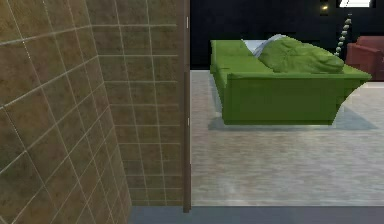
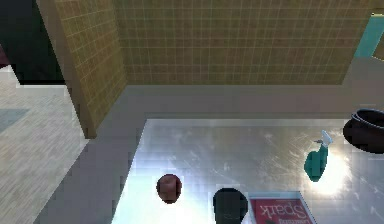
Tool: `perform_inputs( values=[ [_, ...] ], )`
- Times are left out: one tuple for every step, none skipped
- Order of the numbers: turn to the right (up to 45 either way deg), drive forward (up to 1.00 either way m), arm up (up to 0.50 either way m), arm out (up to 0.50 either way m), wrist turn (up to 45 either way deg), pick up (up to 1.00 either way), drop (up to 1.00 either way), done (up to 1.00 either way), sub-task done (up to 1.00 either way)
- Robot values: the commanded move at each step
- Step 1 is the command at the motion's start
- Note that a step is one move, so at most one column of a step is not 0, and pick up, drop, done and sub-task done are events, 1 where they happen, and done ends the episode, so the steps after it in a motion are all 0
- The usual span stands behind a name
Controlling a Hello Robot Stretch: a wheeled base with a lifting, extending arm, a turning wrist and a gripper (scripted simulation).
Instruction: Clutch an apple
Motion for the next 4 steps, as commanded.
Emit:
perform_inputs(
  values=[
    [0.0,0.0,0.5,0.0,0.0,0.0,0.0,0.0,0.0],
    [0.0,0.0,0.34,0.0,0.0,0.0,0.0,0.0,0.0],
    [0.0,0.0,0.0,0.22,0.0,0.0,0.0,0.0,0.0],
    [0.0,0.0,0.0,0.0,45.0,0.0,0.0,0.0,0.0]
  ],
)
